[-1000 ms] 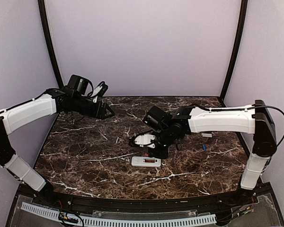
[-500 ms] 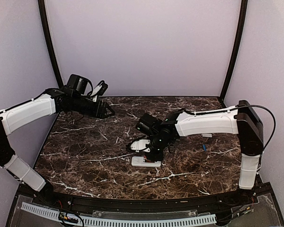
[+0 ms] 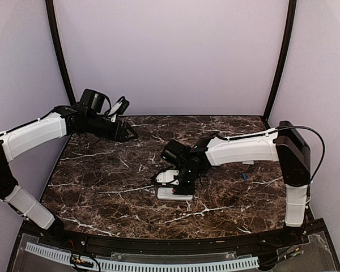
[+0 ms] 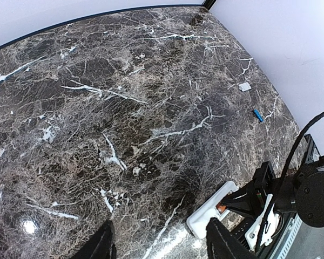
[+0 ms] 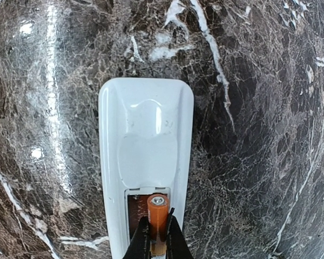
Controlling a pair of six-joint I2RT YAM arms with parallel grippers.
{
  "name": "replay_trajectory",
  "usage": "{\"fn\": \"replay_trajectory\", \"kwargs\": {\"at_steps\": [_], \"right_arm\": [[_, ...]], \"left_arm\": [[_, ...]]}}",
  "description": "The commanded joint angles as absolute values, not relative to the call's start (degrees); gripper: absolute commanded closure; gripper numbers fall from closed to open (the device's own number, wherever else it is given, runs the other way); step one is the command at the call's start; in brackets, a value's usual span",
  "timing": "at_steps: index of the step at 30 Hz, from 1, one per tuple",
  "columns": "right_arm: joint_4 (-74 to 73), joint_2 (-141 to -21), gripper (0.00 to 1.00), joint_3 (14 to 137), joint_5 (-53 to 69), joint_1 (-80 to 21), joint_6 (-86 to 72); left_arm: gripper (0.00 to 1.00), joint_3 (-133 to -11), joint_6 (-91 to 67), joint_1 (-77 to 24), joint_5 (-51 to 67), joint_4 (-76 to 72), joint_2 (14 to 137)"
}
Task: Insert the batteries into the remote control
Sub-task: Load the battery into the battery compartment.
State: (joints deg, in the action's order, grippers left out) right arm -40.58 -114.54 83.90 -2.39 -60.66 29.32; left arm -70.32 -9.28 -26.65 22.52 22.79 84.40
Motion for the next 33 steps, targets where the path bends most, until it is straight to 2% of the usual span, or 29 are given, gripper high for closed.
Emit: {"fn": "replay_trajectory", "kwargs": {"at_steps": [1, 11, 33], "right_arm": [[-41.7, -115.19, 0.94, 84.81, -3.13, -61.36, 28.49], [-42.77, -116.09, 0.85, 85.78, -4.13, -61.44, 28.26], [-44.31, -118.21, 0.79, 87.32, -4.11, -61.34, 30.64]], "left_arm": [[0.44, -69.52, -9.74, -26.07, 24.03, 22.74, 83.71], [0.44, -69.61, -9.87, -25.84, 25.01, 22.74, 84.0], [0.44, -69.57, -9.77, -25.75, 25.11, 22.98, 83.87]]}}
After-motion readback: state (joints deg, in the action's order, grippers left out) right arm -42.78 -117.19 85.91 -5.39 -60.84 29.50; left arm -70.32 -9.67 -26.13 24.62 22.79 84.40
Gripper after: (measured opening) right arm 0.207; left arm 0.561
